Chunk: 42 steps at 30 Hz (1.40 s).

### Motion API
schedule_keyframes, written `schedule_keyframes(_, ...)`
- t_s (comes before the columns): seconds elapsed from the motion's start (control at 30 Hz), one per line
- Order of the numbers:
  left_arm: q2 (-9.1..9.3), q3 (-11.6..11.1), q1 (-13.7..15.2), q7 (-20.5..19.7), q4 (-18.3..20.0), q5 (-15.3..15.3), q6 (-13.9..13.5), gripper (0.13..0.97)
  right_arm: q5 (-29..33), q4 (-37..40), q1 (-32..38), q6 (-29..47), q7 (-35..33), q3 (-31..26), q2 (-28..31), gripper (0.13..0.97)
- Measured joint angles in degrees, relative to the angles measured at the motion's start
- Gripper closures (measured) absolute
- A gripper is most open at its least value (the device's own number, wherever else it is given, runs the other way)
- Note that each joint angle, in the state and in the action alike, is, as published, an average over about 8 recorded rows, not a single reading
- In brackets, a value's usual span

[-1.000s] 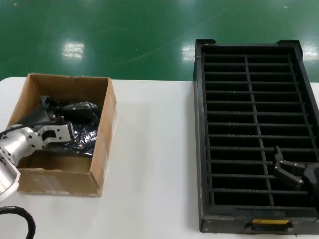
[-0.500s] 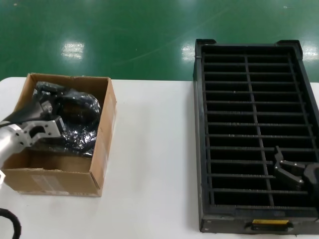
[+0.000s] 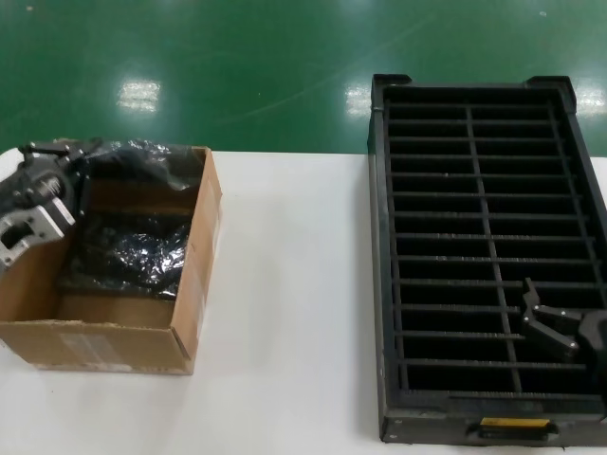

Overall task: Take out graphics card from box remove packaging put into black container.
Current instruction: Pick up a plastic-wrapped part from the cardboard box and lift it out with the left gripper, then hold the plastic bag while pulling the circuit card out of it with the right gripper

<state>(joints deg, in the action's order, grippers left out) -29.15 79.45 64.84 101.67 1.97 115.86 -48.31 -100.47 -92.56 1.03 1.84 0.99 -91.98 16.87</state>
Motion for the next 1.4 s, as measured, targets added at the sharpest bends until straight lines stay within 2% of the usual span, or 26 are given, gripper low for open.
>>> schedule_keyframes(0.1,-0.63,-0.24,-0.63,-4.88,1.85,0.40,-1.71,0.958,0.00,0.00,0.00,0.00,0.00,0.00,0.00,0.129)
schedule_keyframes(0.2,-1.24,0.19,-2.37,-10.98,6.04,1.24,-2.70,0.958,0.00,0.00,0.00,0.00,0.00,0.00,0.00,0.129)
schedule_keyframes(0.47,-2.84,2.75,-10.56,-29.97,24.42,3.83,-1.71,0.958,-0.16,-0.01,0.16,-0.21,-0.01,-0.33,0.27,0.129)
schedule_keyframes(0.57,-2.93,2.84,-13.02,-34.91,30.12,3.76,-1.30,0.958,-1.56,-0.01,1.37,-1.51,-0.42,-2.54,1.94,0.129)
schedule_keyframes(0.67,-2.50,2.69,-14.68,-37.60,34.18,3.70,-1.33,0.958,-4.83,0.24,4.51,-3.95,-1.61,-7.44,5.34,0.129)
schedule_keyframes(0.93,0.87,2.38,-16.71,-36.96,39.30,3.37,-2.45,0.958,-16.54,3.62,20.66,-8.27,-6.50,-26.27,14.70,0.129)
schedule_keyframes(1.1,3.79,2.96,-17.49,-34.78,40.59,2.68,-3.11,0.958,-19.49,7.70,31.30,-6.42,-6.07,-35.56,16.69,0.129)
schedule_keyframes(1.23,6.13,3.22,-17.53,-31.07,40.02,2.24,-4.33,0.958,-18.55,12.07,37.80,-2.26,-3.73,-39.58,15.85,0.129)
schedule_keyframes(1.4,8.32,3.30,-17.00,-26.21,38.28,1.86,-6.10,0.958,-15.42,18.80,43.01,5.35,-1.64,-40.01,12.21,0.145)
